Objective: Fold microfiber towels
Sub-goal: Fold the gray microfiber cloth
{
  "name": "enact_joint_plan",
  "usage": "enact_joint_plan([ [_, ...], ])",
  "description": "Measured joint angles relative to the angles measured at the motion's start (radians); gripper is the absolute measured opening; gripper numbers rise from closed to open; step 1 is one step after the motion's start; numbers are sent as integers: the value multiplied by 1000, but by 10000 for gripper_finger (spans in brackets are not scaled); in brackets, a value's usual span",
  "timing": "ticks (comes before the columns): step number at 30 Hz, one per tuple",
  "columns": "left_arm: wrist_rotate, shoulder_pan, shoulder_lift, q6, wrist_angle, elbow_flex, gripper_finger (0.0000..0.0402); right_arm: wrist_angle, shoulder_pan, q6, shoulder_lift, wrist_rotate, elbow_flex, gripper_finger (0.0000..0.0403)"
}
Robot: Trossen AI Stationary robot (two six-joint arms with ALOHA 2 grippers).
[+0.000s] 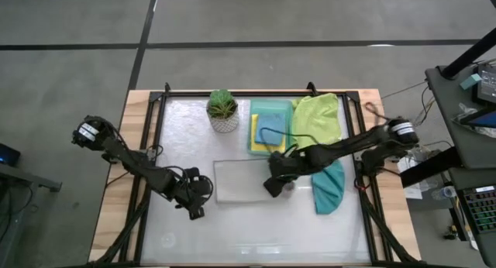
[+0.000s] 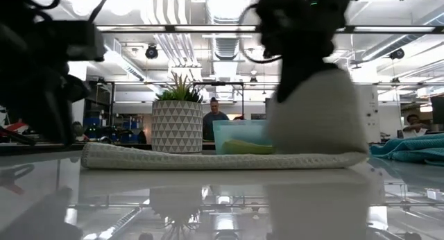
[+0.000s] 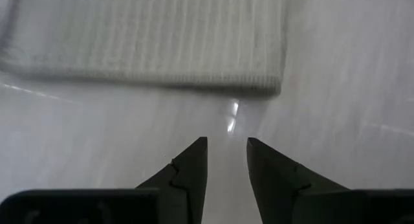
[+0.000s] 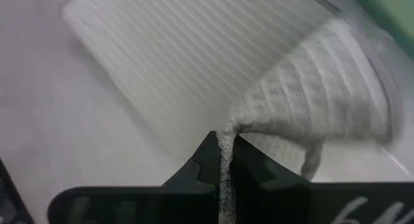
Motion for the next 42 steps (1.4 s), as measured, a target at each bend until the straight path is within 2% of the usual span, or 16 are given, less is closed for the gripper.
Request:
enact_joint_plan([
  [6,-15,-27,2,-56,8,-52,93,65,-9,-95,177,4,171,9],
  [13,-64,-29,2,-52,174,-117,93,114,-42,-194,329,12,344,9],
  [19,-68,-29,2,-39,192,-121,93,118,-58,-274,425,76,438,11],
  [30,-101,-28,1,-27,260,-121,93,119,-63,-342,530,76,535,15],
  [35,-116,-28,1,-24,264,-121,93,120,-69,-364,550,84,575,51],
  [42,-120,-28,1,-31,264,-118,93,118,-73,-406,556,136,578,136],
])
